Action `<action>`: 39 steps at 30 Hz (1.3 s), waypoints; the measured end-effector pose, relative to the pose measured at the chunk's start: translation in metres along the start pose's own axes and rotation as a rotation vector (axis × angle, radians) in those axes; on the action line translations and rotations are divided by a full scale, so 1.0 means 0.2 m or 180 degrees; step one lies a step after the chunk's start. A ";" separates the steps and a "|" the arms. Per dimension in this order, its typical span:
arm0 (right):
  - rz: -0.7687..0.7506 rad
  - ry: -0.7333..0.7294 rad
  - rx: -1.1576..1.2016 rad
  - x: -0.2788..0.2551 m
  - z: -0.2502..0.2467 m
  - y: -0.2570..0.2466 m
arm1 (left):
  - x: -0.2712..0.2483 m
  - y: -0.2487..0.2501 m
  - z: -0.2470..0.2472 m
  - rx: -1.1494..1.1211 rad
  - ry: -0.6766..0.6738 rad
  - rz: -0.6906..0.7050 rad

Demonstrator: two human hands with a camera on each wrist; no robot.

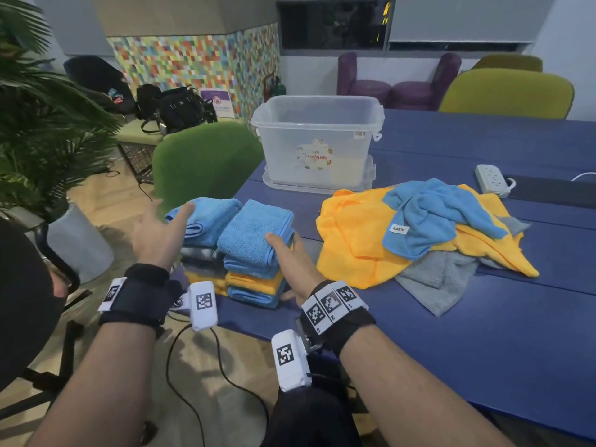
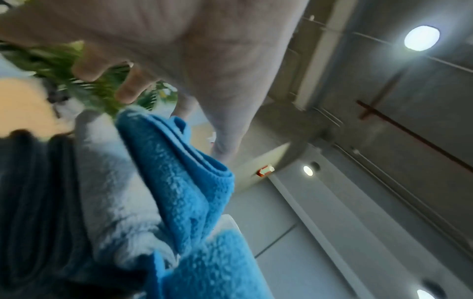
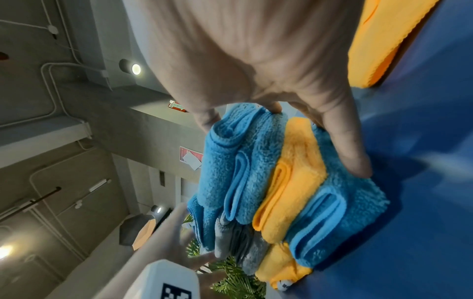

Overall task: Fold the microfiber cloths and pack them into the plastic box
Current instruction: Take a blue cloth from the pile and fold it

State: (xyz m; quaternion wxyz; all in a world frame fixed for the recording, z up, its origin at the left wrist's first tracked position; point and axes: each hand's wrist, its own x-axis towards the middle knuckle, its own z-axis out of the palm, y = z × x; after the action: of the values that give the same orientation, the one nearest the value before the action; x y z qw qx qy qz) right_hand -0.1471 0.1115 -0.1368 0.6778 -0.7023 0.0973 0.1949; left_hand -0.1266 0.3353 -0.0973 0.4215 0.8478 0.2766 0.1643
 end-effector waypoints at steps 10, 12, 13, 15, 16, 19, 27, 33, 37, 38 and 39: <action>0.0007 0.0174 0.0141 0.11 0.06 0.01 | 0.11 -0.17 0.16 -0.1077 -0.1349 -0.1003; -0.0020 0.0216 0.0165 0.16 0.06 0.03 | 0.11 -0.16 0.18 -0.1110 -0.1348 -0.0935; -0.0048 0.0255 0.0197 0.19 0.06 0.02 | 0.11 -0.14 0.18 -0.1119 -0.1342 -0.0878; -0.0111 0.0356 0.0205 0.19 0.04 -0.01 | 0.09 -0.09 0.18 -0.1102 -0.1320 -0.0828; -0.0181 0.0387 0.0196 0.17 0.04 -0.04 | 0.09 -0.08 0.18 -0.1061 -0.1336 -0.0829; -0.0295 0.0424 0.0115 0.13 0.02 -0.09 | 0.13 -0.07 0.20 -0.0976 -0.1398 -0.0850; -0.0238 0.0315 -0.0220 -0.01 -0.13 -0.15 | 0.01 0.05 0.10 -0.1173 -0.1150 -0.0779; -0.1089 0.1471 -0.2561 -0.13 -0.63 -0.05 | -0.27 0.25 0.13 -0.0137 0.0343 0.0838; -0.0997 0.2331 -0.3969 -0.12 -0.88 0.05 | -0.58 0.46 0.39 -0.0192 0.0156 0.2263; -0.0917 0.2418 -0.4145 -0.11 -0.92 0.06 | -0.64 0.49 0.48 -0.0152 -0.0232 0.2470; -0.0922 0.2474 -0.4254 -0.09 -0.95 0.07 | -0.70 0.52 0.56 -0.0048 -0.0689 0.2599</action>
State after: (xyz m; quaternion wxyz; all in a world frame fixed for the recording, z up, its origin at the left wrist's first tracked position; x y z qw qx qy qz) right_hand -0.1428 -0.0788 -0.1420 0.0478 -0.9845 0.0971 -0.1378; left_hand -0.1453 0.1288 -0.0857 0.3546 0.8971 -0.1291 0.2298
